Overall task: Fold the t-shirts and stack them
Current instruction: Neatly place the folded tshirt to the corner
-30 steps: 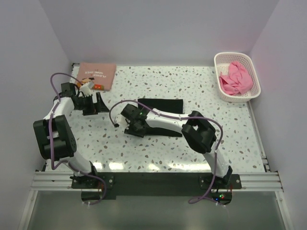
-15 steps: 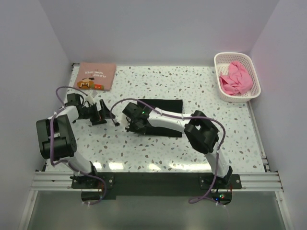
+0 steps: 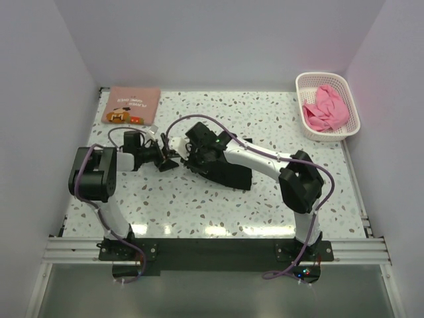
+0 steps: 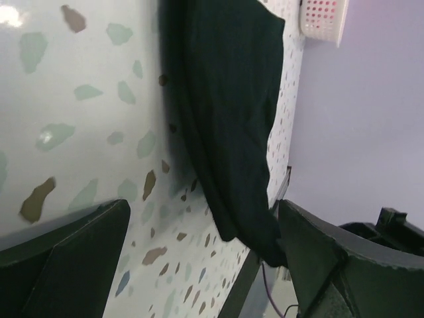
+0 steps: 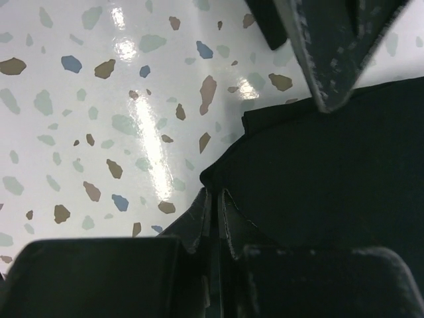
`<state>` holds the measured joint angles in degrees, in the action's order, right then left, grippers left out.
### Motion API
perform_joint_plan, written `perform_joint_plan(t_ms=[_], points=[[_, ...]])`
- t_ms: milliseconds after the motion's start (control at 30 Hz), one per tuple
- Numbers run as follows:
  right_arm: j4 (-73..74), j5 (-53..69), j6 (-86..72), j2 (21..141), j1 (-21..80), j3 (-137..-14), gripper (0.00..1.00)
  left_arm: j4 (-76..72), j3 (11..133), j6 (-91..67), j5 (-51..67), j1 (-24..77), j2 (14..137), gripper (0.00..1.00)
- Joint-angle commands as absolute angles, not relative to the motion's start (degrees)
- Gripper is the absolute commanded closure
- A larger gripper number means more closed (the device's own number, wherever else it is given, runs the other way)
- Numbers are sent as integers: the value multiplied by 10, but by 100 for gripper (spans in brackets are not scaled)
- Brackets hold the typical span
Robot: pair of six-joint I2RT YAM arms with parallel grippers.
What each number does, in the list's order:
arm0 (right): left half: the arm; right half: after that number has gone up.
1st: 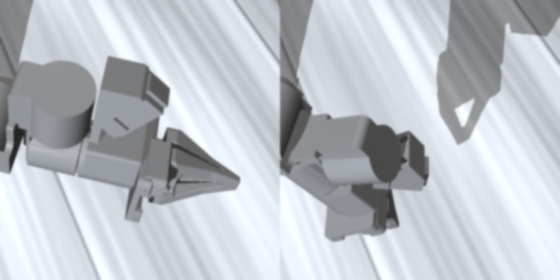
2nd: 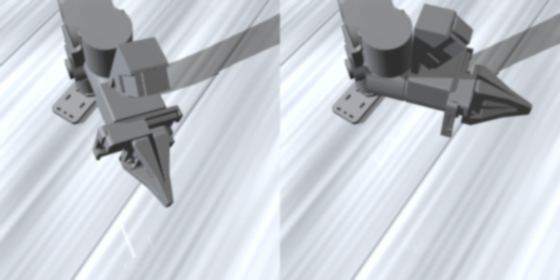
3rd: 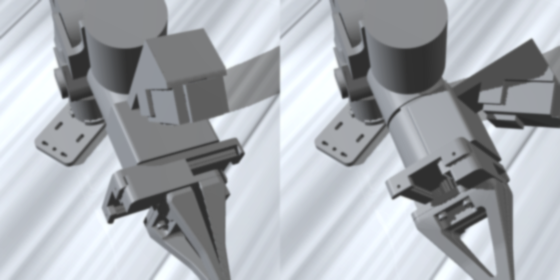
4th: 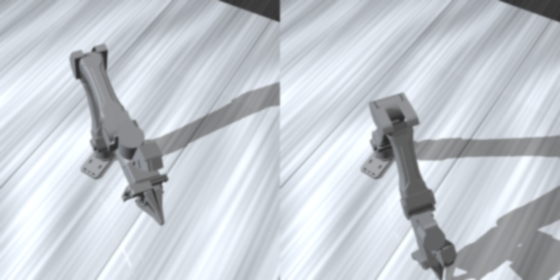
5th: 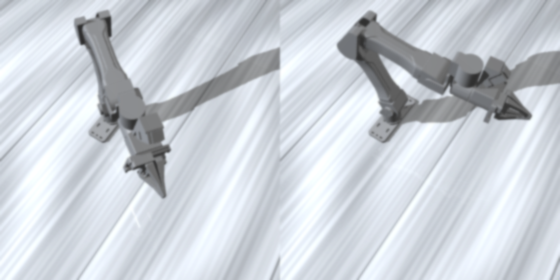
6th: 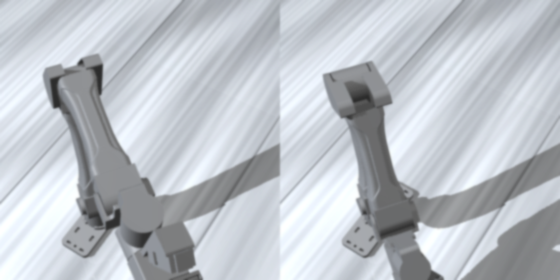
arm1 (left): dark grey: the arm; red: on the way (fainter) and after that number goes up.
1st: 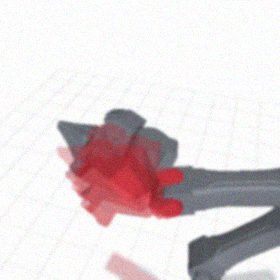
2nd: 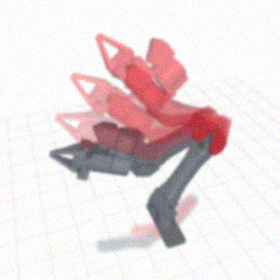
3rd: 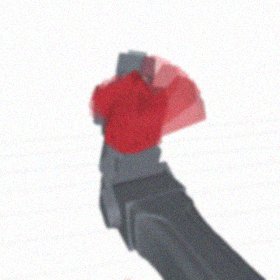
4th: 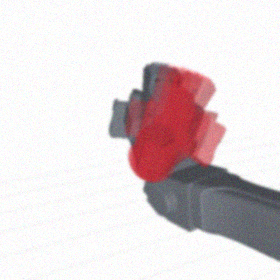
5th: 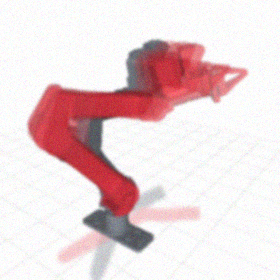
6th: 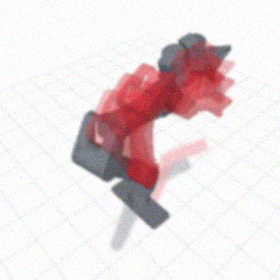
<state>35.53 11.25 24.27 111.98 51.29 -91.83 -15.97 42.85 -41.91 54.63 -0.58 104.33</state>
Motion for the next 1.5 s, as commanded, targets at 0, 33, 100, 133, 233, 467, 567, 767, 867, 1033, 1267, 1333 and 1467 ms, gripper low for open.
perform_joint_plan(t_ms=[0, 33, 100, 133, 233, 467, 567, 767, 867, 1033, 1267, 1333, 1467], points=[[349, 145, 245, 1091, 512, -914, 100, -307, 417, -540, 527, 33, 1077, 0], [349, 152, 244, 1092, 512, -916, 100, -311, 421, -556, 518, 52, 1088, 0], [346, 155, 240, 1094, 512, -924, 100, -328, 422, -578, 512, 67, 1099, 0], [344, 156, 231, 1100, 512, -930, 100, -329, 422, -604, 509, 77, 1113, 0], [320, 152, 207, 1112, 513, -940, 100, -345, 420, -654, 519, 83, 1147, 0], [287, 150, 202, 1115, 517, -942, 100, -314, 475, -664, 486, 83, 1167, 11], [278, 149, 194, 1116, 519, -933, 100, -319, 504, -671, 456, 89, 1178, 29], [257, 127, 179, 1132, 519, -939, 100, -290, 571, -645, 399, 106, 1219, 73], [257, 114, 175, 1136, 518, -950, 100, -236, 619, -594, 395, 113, 1223, 100], [322, 89, 136, 1122, 470, -980, 56, 69, 779, -316, 287, 120, 1195, 100], [403, 69, 165, 1054, 385, -955, 2, 254, 1000, -92, 143, 117, 1206, 100], [416, 64, 173, 1043, 367, -946, 1, 276, 1040, -58, 124, 111, 1215, 100], [420, 49, 185, 1012, 342, -913, 1, 297, 1162, 34, 106, 83, 1247, 100]])
